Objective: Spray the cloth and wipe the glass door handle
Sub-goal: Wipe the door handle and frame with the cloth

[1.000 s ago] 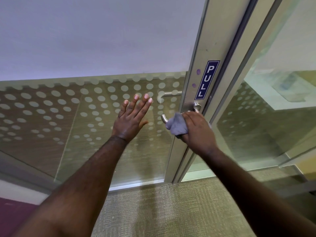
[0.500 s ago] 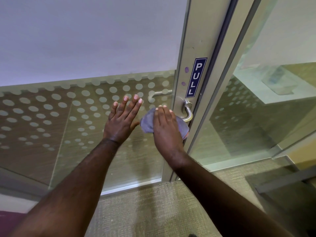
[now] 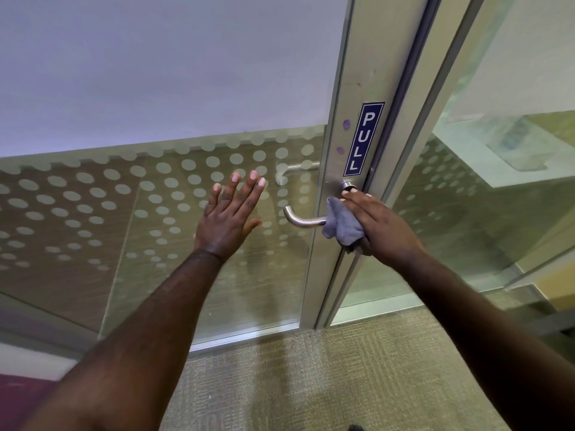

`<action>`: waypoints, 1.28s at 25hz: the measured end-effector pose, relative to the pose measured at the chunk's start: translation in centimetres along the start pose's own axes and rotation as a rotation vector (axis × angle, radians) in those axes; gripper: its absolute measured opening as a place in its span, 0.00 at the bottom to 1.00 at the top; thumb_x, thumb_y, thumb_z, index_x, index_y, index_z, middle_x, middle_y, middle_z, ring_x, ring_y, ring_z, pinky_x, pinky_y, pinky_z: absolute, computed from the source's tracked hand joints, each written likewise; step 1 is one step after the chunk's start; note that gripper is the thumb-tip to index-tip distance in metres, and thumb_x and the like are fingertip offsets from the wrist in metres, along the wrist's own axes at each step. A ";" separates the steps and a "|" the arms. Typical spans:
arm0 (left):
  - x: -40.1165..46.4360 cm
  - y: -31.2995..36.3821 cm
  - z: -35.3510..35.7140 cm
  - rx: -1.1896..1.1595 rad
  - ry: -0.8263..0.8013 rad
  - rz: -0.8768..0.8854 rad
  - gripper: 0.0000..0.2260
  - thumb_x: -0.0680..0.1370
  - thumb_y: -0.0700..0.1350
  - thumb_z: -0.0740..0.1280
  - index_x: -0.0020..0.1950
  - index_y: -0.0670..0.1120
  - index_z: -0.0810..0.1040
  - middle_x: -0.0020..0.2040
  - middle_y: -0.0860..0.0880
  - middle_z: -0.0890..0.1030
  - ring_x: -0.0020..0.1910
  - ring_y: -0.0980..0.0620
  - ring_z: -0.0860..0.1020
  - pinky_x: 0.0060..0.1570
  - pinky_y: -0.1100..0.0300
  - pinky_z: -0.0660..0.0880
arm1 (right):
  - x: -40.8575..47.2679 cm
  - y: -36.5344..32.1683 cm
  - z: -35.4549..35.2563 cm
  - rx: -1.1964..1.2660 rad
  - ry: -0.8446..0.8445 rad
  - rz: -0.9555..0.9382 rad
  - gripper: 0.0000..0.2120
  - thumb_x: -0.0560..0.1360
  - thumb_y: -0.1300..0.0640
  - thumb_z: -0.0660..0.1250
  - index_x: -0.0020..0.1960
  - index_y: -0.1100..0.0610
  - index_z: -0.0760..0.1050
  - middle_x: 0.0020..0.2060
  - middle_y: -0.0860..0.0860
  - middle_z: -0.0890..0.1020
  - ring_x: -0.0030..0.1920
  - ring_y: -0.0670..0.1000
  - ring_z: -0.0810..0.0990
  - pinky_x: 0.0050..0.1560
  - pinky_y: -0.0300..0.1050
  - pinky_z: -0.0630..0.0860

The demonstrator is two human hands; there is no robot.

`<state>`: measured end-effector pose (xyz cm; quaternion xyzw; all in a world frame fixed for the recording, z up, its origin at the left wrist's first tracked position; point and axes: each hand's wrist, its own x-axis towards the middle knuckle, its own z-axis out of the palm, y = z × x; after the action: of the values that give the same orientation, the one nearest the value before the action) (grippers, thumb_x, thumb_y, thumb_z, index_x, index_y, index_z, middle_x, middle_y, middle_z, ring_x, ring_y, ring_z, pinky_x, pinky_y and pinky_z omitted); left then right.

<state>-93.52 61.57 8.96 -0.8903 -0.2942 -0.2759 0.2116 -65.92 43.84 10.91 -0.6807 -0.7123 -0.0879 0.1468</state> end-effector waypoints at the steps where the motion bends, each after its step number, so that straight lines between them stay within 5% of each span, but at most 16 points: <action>1: 0.0 0.0 0.0 -0.005 -0.002 -0.001 0.47 0.74 0.54 0.70 0.79 0.53 0.37 0.78 0.57 0.34 0.77 0.54 0.35 0.75 0.54 0.35 | 0.1 0.4 -0.3 0.016 -0.014 0.000 0.27 0.75 0.54 0.61 0.72 0.62 0.65 0.71 0.60 0.69 0.71 0.57 0.67 0.72 0.54 0.61; 5: 0.0 0.0 -0.1 0.004 -0.010 -0.002 0.46 0.74 0.55 0.69 0.78 0.53 0.37 0.78 0.57 0.33 0.77 0.53 0.35 0.75 0.54 0.35 | 0.1 -1.2 -0.1 0.220 0.048 0.141 0.29 0.76 0.49 0.54 0.74 0.60 0.64 0.71 0.58 0.69 0.73 0.55 0.64 0.71 0.55 0.64; 8: 0.0 0.1 -0.1 0.007 -0.013 0.003 0.45 0.75 0.55 0.67 0.78 0.53 0.36 0.78 0.57 0.33 0.77 0.53 0.34 0.75 0.54 0.35 | 0.0 -5.4 1.5 0.331 0.161 0.313 0.30 0.75 0.47 0.57 0.73 0.61 0.63 0.71 0.59 0.69 0.72 0.57 0.62 0.73 0.55 0.58; 10: 0.0 0.0 0.0 0.002 -0.005 0.006 0.45 0.75 0.55 0.67 0.79 0.53 0.37 0.78 0.56 0.33 0.77 0.53 0.35 0.75 0.53 0.35 | 0.4 -8.8 2.5 0.305 0.246 0.408 0.28 0.76 0.55 0.63 0.74 0.59 0.62 0.71 0.58 0.68 0.73 0.55 0.58 0.74 0.56 0.54; 16: -0.1 0.0 0.0 -0.033 -0.011 0.002 0.43 0.75 0.54 0.65 0.79 0.54 0.37 0.78 0.57 0.34 0.77 0.53 0.35 0.74 0.55 0.33 | 2.7 -14.4 4.1 0.197 0.317 0.310 0.30 0.74 0.65 0.62 0.75 0.61 0.59 0.72 0.57 0.67 0.74 0.54 0.57 0.76 0.46 0.41; 19: -0.2 -0.1 0.1 -0.020 0.003 0.014 0.39 0.78 0.55 0.61 0.79 0.53 0.38 0.79 0.56 0.35 0.78 0.53 0.36 0.75 0.54 0.35 | 1.8 -13.8 5.1 0.136 0.275 0.079 0.27 0.76 0.65 0.53 0.75 0.62 0.58 0.75 0.58 0.63 0.76 0.54 0.54 0.76 0.47 0.42; 22: -0.2 -0.1 0.3 0.005 0.019 0.017 0.39 0.77 0.57 0.61 0.79 0.53 0.39 0.79 0.56 0.35 0.78 0.52 0.37 0.75 0.53 0.36 | 0.2 -12.7 7.1 0.045 0.179 -0.099 0.26 0.76 0.66 0.54 0.75 0.63 0.58 0.74 0.58 0.63 0.76 0.54 0.54 0.76 0.48 0.42; 26: -0.2 0.0 0.2 -0.015 0.008 -0.001 0.45 0.74 0.54 0.68 0.79 0.54 0.38 0.78 0.57 0.34 0.77 0.53 0.36 0.74 0.54 0.34 | -2.7 -11.3 8.8 0.101 0.141 -0.008 0.29 0.75 0.66 0.59 0.74 0.63 0.57 0.74 0.57 0.62 0.76 0.53 0.52 0.75 0.53 0.51; 29: -0.1 -0.1 0.3 -0.032 -0.019 -0.010 0.47 0.74 0.53 0.69 0.78 0.54 0.37 0.78 0.58 0.33 0.77 0.54 0.34 0.74 0.54 0.33 | -4.8 -10.4 8.1 0.157 0.286 0.066 0.26 0.77 0.66 0.62 0.73 0.63 0.58 0.72 0.58 0.65 0.75 0.55 0.57 0.73 0.56 0.58; 32: -0.2 0.0 0.3 -0.034 -0.027 -0.012 0.45 0.75 0.54 0.68 0.78 0.55 0.36 0.78 0.58 0.33 0.77 0.54 0.34 0.74 0.55 0.33 | -5.1 -9.4 6.0 0.138 0.469 0.216 0.39 0.71 0.63 0.75 0.74 0.62 0.56 0.73 0.57 0.65 0.74 0.55 0.60 0.71 0.60 0.63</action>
<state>-93.51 61.66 8.63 -0.8956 -0.2975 -0.2700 0.1909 -75.62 40.39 4.27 -0.7020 -0.5864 -0.1783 0.3627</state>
